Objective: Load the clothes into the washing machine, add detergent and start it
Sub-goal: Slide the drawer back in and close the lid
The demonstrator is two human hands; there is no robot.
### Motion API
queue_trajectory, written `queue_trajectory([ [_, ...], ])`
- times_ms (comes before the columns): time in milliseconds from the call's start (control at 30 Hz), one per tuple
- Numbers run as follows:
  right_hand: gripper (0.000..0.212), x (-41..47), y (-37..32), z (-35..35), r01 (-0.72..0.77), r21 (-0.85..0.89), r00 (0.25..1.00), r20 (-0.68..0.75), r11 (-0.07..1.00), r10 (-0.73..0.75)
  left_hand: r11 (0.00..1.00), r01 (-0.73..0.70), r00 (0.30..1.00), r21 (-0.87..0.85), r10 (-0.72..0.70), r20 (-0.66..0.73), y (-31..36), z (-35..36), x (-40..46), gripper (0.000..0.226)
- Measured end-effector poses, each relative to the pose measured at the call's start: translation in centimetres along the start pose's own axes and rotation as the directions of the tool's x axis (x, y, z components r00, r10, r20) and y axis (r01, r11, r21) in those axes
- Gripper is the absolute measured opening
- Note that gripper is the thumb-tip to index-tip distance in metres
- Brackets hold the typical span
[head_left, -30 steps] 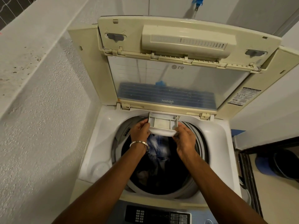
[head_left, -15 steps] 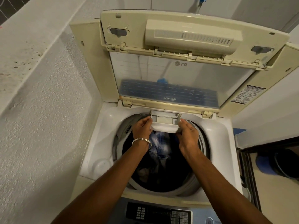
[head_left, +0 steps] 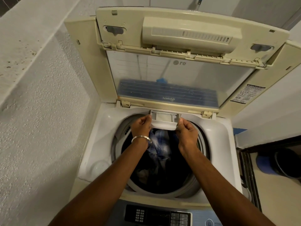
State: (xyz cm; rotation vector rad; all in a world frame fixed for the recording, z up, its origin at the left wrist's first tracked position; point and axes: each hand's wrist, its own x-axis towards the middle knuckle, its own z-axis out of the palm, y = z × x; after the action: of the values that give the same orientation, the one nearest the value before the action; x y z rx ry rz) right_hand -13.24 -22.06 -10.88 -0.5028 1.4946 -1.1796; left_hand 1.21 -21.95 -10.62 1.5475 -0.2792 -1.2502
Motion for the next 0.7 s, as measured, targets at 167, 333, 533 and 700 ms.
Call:
queue_trajectory([
  [167, 0.016, -0.3, 0.4, 0.6, -0.125, 0.114, 0.988, -0.081, 0.986, 0.135, 0.995, 0.083, 0.994, -0.063, -0.087, -0.061, -0.5, 0.2, 0.2, 0.010],
  [333, 0.015, -0.7, 0.3, 1.1, -0.179, 0.241, 0.972, -0.110, 0.954, 0.210, 0.951, 0.202, 0.975, -0.235, -0.218, -0.041, -0.4, 0.3, 0.0, 0.009],
  [533, 0.014, -1.2, -0.2, 1.7, -0.314, 0.314, 0.926, -0.109, 0.896, 0.362, 0.881, 0.350, 0.924, -0.319, -0.380, -0.036, -0.5, 1.1, -0.5, 0.024],
  [700, 0.024, -1.4, -0.6, 2.9, -0.338, 0.318, 0.904, -0.152, 0.886, 0.399, 0.833, 0.420, 0.892, -0.360, -0.451, -0.002, 0.2, 2.2, -0.8, 0.024],
])
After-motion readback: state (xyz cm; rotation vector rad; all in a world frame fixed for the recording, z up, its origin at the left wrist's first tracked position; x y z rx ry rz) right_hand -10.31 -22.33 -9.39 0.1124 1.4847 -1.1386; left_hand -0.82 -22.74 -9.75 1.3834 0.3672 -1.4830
